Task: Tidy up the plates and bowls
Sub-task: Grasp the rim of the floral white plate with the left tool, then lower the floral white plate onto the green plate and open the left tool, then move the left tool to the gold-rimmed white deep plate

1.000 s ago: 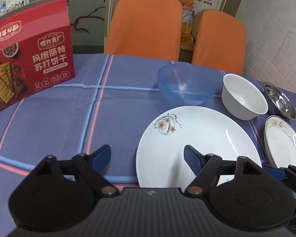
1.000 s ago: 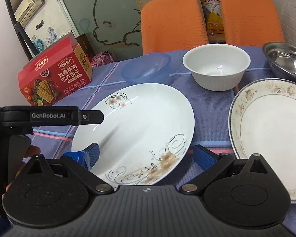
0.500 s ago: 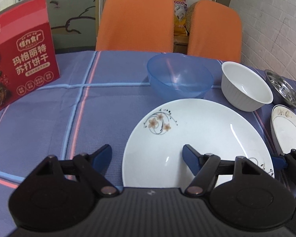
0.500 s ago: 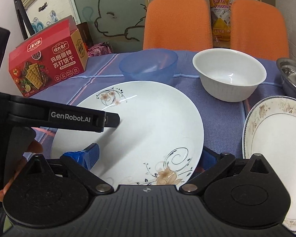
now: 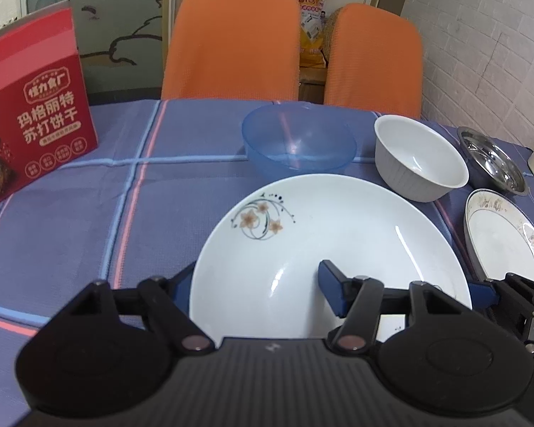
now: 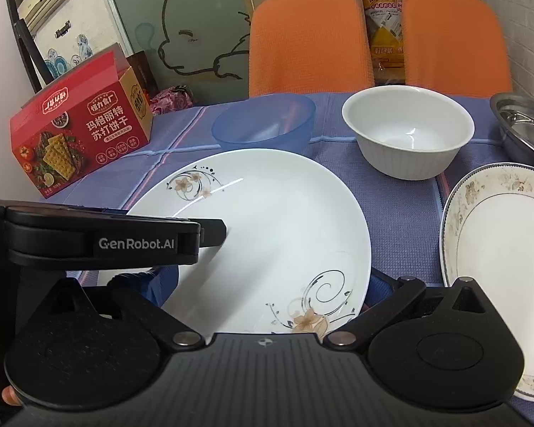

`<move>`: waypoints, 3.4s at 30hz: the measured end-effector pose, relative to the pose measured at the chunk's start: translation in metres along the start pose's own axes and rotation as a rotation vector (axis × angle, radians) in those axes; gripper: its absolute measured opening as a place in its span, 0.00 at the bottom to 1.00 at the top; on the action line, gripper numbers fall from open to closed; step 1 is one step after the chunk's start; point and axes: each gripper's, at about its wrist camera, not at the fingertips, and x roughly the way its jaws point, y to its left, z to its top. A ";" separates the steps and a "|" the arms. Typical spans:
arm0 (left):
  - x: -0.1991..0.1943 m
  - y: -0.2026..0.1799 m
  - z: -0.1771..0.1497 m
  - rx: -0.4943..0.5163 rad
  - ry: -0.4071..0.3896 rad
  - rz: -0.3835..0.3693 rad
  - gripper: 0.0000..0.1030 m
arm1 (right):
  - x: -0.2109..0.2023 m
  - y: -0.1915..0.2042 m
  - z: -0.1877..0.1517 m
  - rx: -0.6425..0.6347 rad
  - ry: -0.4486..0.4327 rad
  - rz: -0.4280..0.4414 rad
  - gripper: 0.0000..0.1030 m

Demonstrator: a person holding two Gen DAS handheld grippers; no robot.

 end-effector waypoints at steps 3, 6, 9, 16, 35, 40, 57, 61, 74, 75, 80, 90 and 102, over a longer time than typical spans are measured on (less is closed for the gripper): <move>-0.006 0.001 0.006 -0.017 -0.006 -0.012 0.58 | -0.006 0.003 0.003 0.004 -0.016 0.000 0.89; -0.018 -0.001 0.009 -0.012 -0.029 -0.013 0.58 | -0.014 0.007 0.008 -0.004 -0.037 -0.011 0.89; -0.033 -0.005 0.009 -0.002 -0.047 -0.006 0.58 | -0.025 0.011 0.012 -0.009 -0.056 -0.009 0.89; -0.075 -0.012 -0.021 0.003 -0.052 0.001 0.58 | -0.056 0.027 -0.002 0.000 -0.070 -0.003 0.89; -0.127 -0.012 -0.137 -0.031 -0.008 0.047 0.58 | -0.105 0.070 -0.106 0.019 0.007 -0.006 0.89; -0.120 -0.006 -0.144 -0.041 -0.002 0.033 0.61 | -0.099 0.069 -0.113 0.026 0.008 0.018 0.89; -0.146 0.002 -0.135 -0.015 -0.176 0.119 0.89 | -0.125 0.051 -0.109 0.056 -0.125 -0.005 0.86; -0.149 -0.009 -0.132 -0.001 -0.174 0.089 0.92 | -0.136 0.039 -0.108 0.059 -0.141 -0.016 0.86; -0.129 -0.067 -0.099 0.118 -0.067 -0.089 0.97 | -0.175 -0.075 -0.129 0.238 -0.144 -0.165 0.86; -0.123 -0.074 -0.092 0.126 -0.054 -0.107 0.97 | -0.178 -0.086 -0.129 0.254 -0.149 -0.184 0.86; -0.086 -0.109 -0.051 0.149 -0.010 -0.199 0.97 | -0.175 -0.130 -0.109 0.312 -0.162 -0.211 0.86; 0.017 -0.163 0.010 0.136 0.111 -0.175 0.97 | -0.116 -0.175 -0.040 0.254 -0.090 -0.237 0.86; 0.057 -0.177 0.016 0.122 0.171 -0.182 0.87 | -0.082 -0.167 -0.025 0.137 -0.025 -0.236 0.87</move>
